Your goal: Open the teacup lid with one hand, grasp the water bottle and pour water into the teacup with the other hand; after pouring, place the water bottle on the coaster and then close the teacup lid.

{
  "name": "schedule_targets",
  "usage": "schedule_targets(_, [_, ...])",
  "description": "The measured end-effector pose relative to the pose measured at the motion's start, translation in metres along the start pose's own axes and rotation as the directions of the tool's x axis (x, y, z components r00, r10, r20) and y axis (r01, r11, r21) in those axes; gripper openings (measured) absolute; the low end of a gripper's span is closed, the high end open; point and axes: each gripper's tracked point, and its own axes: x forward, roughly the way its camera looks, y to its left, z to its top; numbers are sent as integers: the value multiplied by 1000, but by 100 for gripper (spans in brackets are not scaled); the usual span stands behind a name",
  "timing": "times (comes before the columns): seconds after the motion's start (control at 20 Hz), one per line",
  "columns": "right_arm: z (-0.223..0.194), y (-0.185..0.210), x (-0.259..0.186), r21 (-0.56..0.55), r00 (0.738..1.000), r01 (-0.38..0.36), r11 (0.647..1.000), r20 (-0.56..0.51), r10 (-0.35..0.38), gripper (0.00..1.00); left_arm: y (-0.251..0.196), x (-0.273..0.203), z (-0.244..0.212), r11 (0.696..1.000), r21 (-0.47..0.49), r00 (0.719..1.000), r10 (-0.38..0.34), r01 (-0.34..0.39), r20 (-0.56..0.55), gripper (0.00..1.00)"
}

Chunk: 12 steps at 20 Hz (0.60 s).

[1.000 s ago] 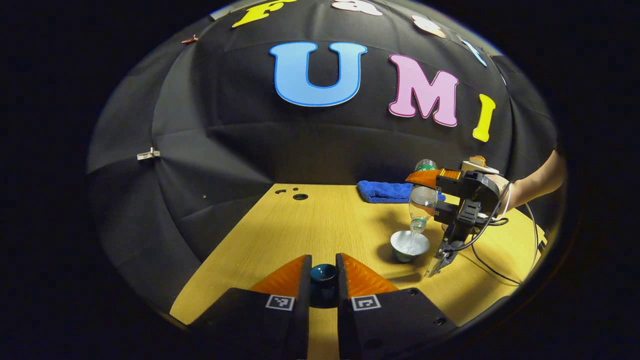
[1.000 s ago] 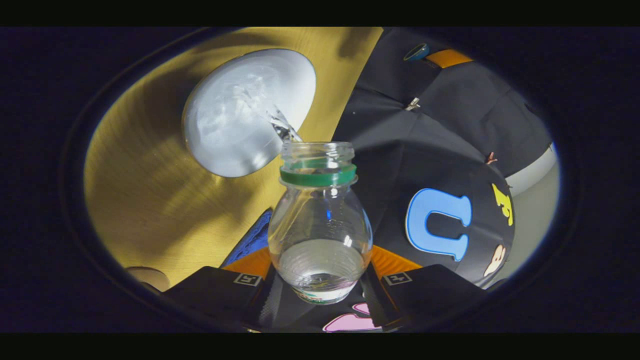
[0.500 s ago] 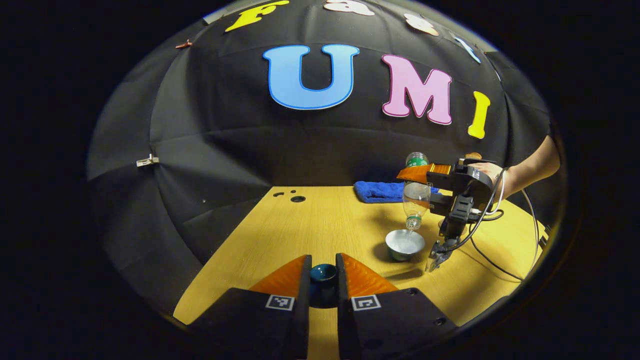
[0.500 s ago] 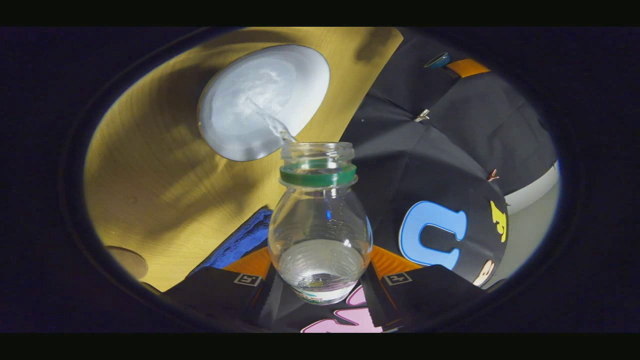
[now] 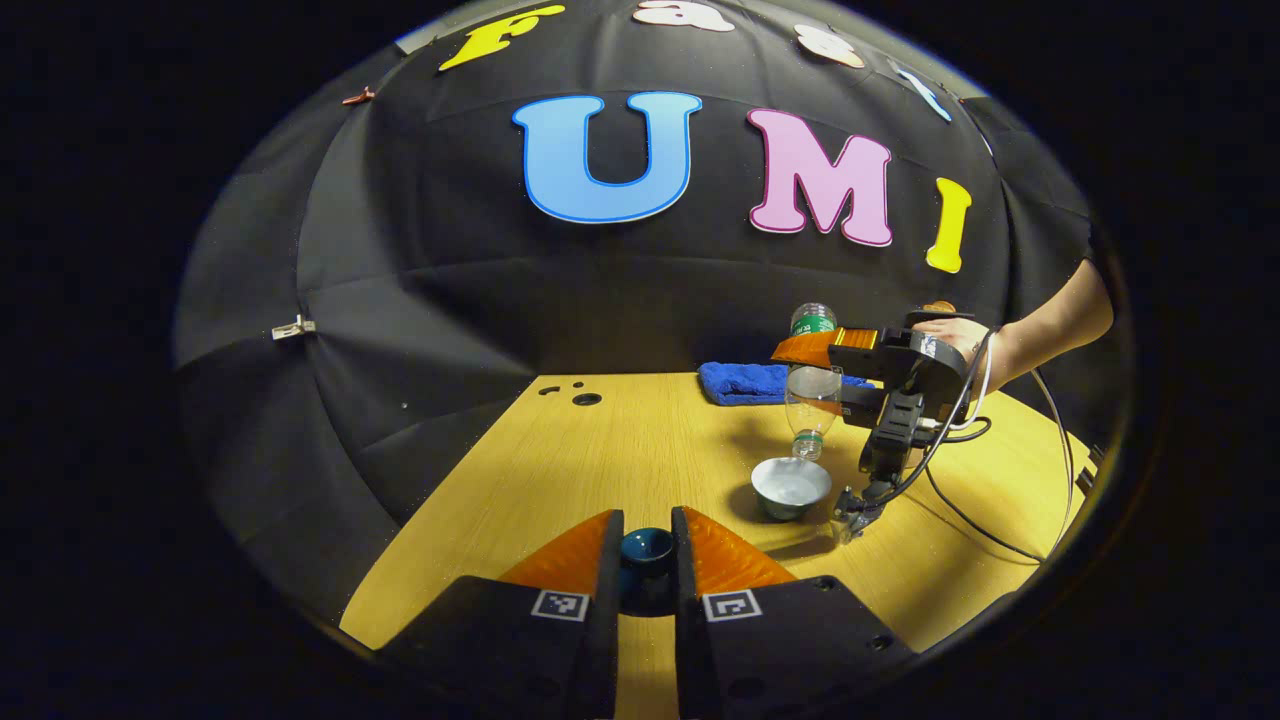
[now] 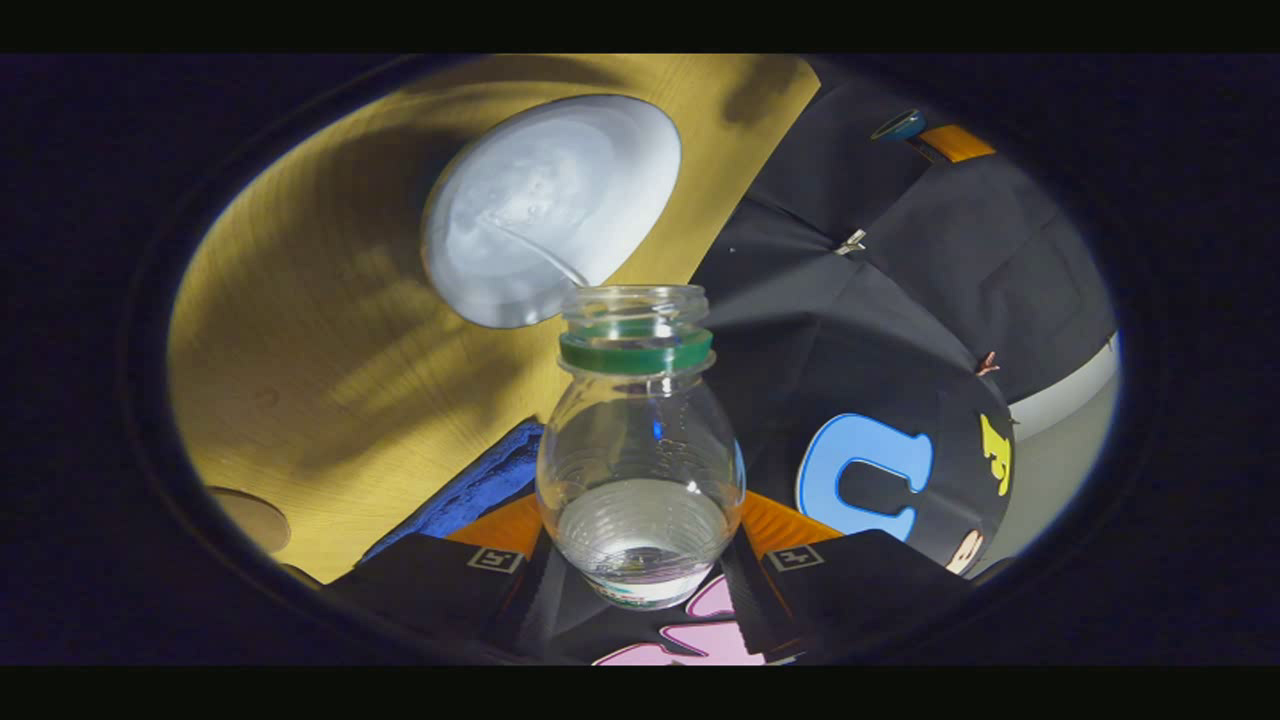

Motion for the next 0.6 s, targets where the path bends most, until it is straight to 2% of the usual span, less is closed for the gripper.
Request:
schedule_targets(0.2, [6, 5, -2, 21, 1000, -11, 1000, 1, 11, 69, -1, -4, -2, 1000, 0, 1000, 19, -19, -7, 23])
schedule_targets(0.25, [4, 4, -3, 38, 1000, -16, 999, -6, 16, 72, -1, -5, -1, 1000, -4, 1000, 23, -23, -7, 27])
schedule_targets(0.3, [-2, 4, -3, 67, 1000, -24, 997, -18, 25, 72, -2, -7, -1, 1000, -8, 1000, 28, -28, -6, 24])
schedule_targets(0.35, [-7, 4, -5, 104, 999, -33, 994, -32, 36, 73, -3, -9, 1, 999, -12, 999, 32, -32, -4, 27])
schedule_targets(0.45, [-15, -1, -9, 171, 997, -36, 985, -68, 48, 73, -5, -8, -1, 999, -16, 999, 40, -40, -8, 27])
schedule_targets(0.55, [-23, -10, -15, 265, 994, -30, 964, -98, 57, 73, -6, -7, 0, 999, -20, 999, 49, -50, -12, 24])
schedule_targets(0.6, [-26, -14, -18, 327, 991, -25, 945, -114, 66, 73, -8, -8, 1, 998, -25, 999, 51, -52, -10, 27])
